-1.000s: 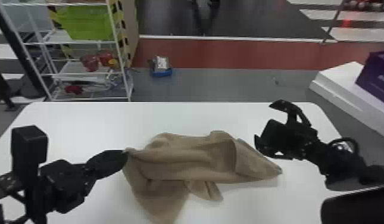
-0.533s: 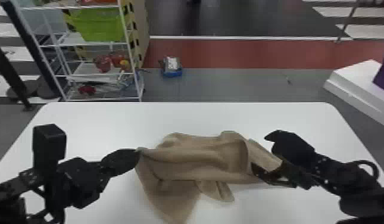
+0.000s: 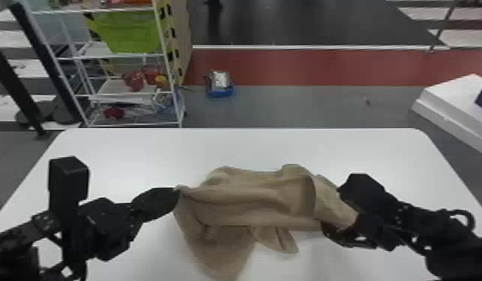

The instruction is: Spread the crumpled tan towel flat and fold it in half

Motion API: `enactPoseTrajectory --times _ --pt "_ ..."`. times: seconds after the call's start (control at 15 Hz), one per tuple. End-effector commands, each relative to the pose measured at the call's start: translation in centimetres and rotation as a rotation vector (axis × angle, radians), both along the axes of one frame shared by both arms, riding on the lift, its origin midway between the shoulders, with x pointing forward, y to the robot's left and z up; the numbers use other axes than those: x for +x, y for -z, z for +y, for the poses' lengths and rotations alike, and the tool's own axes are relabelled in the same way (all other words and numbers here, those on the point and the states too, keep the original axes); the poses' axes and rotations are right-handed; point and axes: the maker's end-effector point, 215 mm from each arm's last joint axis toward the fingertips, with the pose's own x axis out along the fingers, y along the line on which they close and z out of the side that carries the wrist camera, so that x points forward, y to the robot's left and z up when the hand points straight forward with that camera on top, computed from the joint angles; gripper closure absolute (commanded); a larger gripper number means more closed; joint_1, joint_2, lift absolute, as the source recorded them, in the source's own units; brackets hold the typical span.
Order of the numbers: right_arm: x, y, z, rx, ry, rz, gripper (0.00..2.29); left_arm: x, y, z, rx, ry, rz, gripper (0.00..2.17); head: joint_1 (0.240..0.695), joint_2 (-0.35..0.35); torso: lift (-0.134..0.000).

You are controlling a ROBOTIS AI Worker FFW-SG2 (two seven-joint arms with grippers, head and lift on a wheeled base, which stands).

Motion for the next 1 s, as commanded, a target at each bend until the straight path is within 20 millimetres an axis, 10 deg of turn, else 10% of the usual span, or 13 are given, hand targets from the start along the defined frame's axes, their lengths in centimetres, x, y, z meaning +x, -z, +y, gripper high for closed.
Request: enactPoseTrajectory --times 0.0,0.93 --pt "0.5 0.3 -0.6 -0.021 0.008 0.001 0.28 0.0 0.0 -0.1 -0.003 0.000 0.001 1.88 0.695 0.021 -0.123" --pt "1.7 2.3 -1.2 -0.140 0.043 -0.046 0.28 -0.4 0.0 -0.1 -0.008 0.009 -0.001 1.88 0.695 0.009 -0.123"
